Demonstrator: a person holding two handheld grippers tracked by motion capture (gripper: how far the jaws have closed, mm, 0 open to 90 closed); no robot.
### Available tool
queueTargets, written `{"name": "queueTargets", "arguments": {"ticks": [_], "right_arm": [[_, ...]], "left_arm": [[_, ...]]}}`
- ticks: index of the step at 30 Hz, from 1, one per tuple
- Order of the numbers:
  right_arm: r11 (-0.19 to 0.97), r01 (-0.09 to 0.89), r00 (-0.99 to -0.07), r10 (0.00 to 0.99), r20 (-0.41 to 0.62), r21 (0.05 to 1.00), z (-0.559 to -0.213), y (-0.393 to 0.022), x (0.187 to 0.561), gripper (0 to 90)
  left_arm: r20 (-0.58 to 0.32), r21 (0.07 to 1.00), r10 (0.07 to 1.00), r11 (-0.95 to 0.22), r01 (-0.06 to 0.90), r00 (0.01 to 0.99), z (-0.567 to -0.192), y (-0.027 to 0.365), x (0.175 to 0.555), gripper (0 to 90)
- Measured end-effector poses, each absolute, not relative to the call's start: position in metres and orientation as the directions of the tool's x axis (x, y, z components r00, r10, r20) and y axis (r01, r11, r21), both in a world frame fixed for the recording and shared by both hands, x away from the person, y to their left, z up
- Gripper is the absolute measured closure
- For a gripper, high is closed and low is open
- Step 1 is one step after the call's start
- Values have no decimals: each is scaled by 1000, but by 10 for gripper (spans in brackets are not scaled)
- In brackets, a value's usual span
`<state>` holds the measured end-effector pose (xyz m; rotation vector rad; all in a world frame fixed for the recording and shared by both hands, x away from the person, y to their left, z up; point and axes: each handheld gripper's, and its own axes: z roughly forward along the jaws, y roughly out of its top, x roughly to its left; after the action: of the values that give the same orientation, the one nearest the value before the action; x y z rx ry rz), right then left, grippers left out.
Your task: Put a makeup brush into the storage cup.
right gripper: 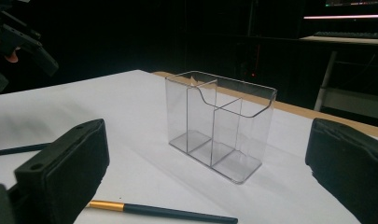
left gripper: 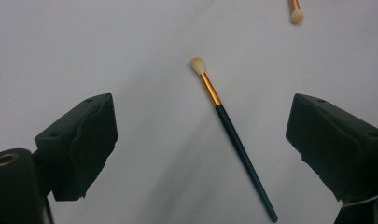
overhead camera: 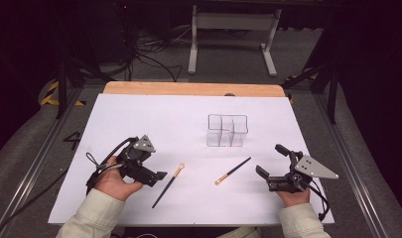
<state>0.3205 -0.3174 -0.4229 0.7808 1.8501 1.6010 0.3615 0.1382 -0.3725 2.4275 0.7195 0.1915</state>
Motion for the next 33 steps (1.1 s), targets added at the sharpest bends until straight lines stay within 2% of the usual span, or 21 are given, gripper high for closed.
{"name": "queueTargets", "arguments": {"ticks": [19, 25, 33], "right_arm": [[112, 72, -671, 741, -36, 991, -424, -319, 320, 4], [114, 83, -674, 738, -29, 990, -424, -318, 321, 5], [122, 79, -675, 737, -37, 989, -425, -318, 321, 5]], "left_arm": [[3, 420, 498, -787, 451, 867, -382, 117, 364, 79], [-46, 370, 499, -796, 479, 865, -388, 117, 368, 79], [-67, 329, 496, -808, 488, 866, -397, 113, 370, 92]]}}
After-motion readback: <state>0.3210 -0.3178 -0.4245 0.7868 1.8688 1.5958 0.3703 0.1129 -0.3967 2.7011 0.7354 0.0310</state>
